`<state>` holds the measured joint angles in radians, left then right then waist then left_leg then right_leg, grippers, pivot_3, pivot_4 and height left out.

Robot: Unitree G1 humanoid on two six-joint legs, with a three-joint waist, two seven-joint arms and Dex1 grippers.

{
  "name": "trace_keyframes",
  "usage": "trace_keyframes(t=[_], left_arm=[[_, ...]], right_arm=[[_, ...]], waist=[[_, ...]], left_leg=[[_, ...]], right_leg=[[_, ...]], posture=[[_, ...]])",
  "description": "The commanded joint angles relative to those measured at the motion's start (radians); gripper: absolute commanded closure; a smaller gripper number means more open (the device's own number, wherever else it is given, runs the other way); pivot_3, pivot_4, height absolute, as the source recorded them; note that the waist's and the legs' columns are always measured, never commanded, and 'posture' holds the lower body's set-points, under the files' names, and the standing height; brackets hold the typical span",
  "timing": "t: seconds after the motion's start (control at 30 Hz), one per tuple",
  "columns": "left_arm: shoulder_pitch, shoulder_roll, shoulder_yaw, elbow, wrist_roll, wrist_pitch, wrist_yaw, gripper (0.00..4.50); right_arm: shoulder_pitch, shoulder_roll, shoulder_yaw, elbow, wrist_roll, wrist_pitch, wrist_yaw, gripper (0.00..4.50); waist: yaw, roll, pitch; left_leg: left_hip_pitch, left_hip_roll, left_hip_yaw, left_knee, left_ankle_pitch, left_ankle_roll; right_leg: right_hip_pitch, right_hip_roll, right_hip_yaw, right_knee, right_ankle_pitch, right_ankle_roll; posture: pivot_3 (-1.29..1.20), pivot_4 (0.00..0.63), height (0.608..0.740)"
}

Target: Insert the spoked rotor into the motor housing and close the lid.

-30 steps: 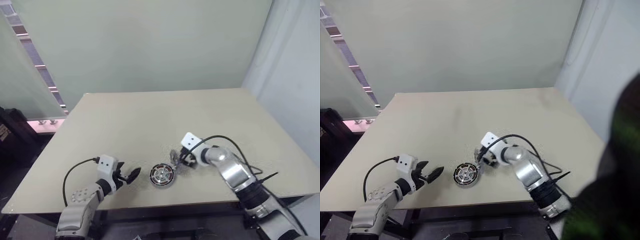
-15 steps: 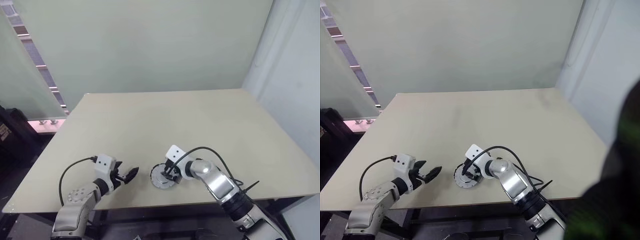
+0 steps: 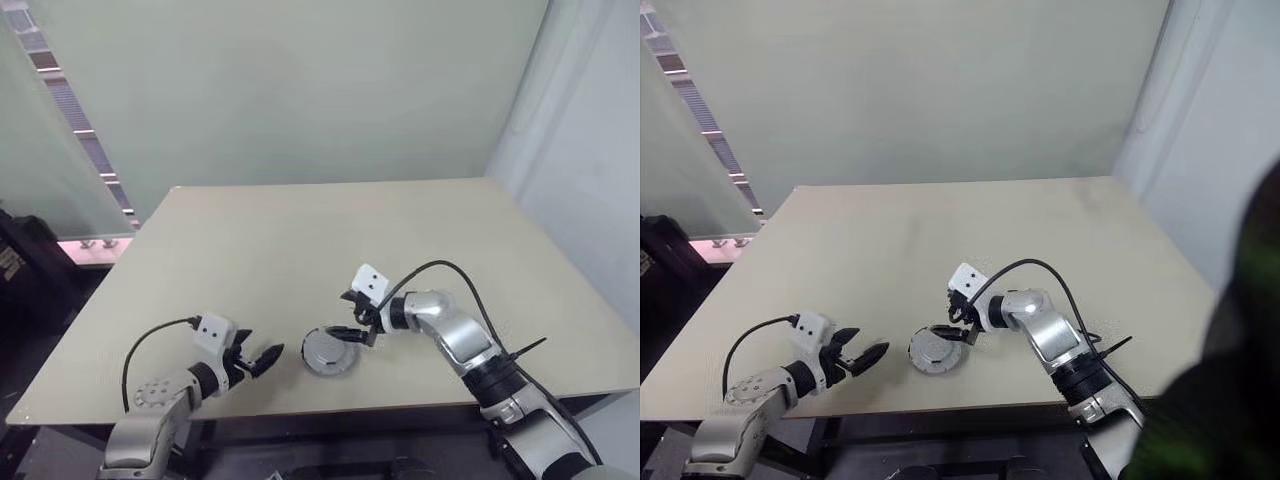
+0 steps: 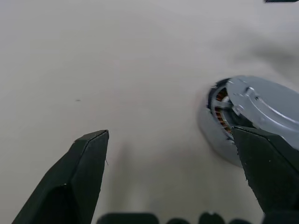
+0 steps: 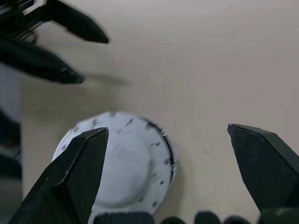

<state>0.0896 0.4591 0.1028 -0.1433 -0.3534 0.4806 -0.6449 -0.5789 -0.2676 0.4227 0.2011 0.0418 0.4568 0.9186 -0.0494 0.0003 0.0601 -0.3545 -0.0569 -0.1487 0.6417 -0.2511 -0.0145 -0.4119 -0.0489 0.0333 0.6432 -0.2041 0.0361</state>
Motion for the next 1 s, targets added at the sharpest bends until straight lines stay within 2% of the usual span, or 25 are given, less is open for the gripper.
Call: trace_keyframes(t=[0.03, 0.3, 0.37, 0.83, 0.93, 1.0], left_arm=[[-0.013, -0.002, -0.012, -0.070, -0.040, 0.019, -0.025, 0.93], [-0.035, 0.031, -0.047, -0.076, -0.053, 0.068, -0.072, 3.88], [-0.041, 0.037, -0.048, -0.071, -0.054, 0.071, -0.078, 4.46], [-0.031, 0.060, -0.044, -0.064, -0.037, 0.066, -0.077, 4.46], [-0.029, 0.063, -0.042, -0.063, -0.032, 0.066, -0.073, 4.50], [-0.029, 0.064, -0.042, -0.062, -0.031, 0.065, -0.073, 4.50]], right_arm=[[-0.028, -0.018, 0.032, 0.004, -0.006, -0.058, 0.074, 0.00], [-0.033, -0.009, 0.087, 0.103, -0.029, -0.182, 0.170, 0.00], [-0.045, 0.004, 0.089, 0.143, -0.038, -0.206, 0.174, 0.00], [-0.129, 0.092, 0.079, 0.392, -0.091, -0.332, 0.173, 0.00], [-0.139, 0.106, 0.071, 0.418, -0.094, -0.318, 0.171, 0.59], [-0.142, 0.111, 0.068, 0.424, -0.095, -0.308, 0.171, 1.24]], waist=[[0.000, 0.000, 0.000], [0.000, 0.000, 0.000], [0.000, 0.000, 0.000], [0.000, 0.000, 0.000], [0.000, 0.000, 0.000], [0.000, 0.001, 0.000]], left_leg=[[0.000, 0.000, 0.000, 0.000, 0.000, 0.000], [0.001, 0.001, 0.001, 0.001, 0.000, 0.000], [0.002, 0.001, 0.001, 0.001, 0.000, 0.000], [0.003, 0.000, 0.000, 0.000, 0.000, 0.000], [0.003, 0.000, 0.000, 0.000, 0.000, 0.000], [0.003, 0.000, 0.000, 0.000, 0.000, 0.000]], right_leg=[[0.000, 0.000, 0.000, 0.000, 0.000, 0.000], [0.001, 0.000, 0.000, 0.000, 0.000, 0.000], [0.001, 0.000, 0.000, 0.000, 0.000, 0.000], [0.002, 0.000, 0.000, 0.000, 0.000, 0.000], [0.002, 0.000, 0.001, 0.001, 0.000, 0.000], [0.002, 0.000, 0.001, 0.001, 0.000, 0.000]], posture=[[0.00, 0.000, 0.740], [0.00, 0.000, 0.740], [0.00, 0.000, 0.740], [0.00, 0.000, 0.740], [0.00, 0.000, 0.740], [0.00, 0.000, 0.740]])
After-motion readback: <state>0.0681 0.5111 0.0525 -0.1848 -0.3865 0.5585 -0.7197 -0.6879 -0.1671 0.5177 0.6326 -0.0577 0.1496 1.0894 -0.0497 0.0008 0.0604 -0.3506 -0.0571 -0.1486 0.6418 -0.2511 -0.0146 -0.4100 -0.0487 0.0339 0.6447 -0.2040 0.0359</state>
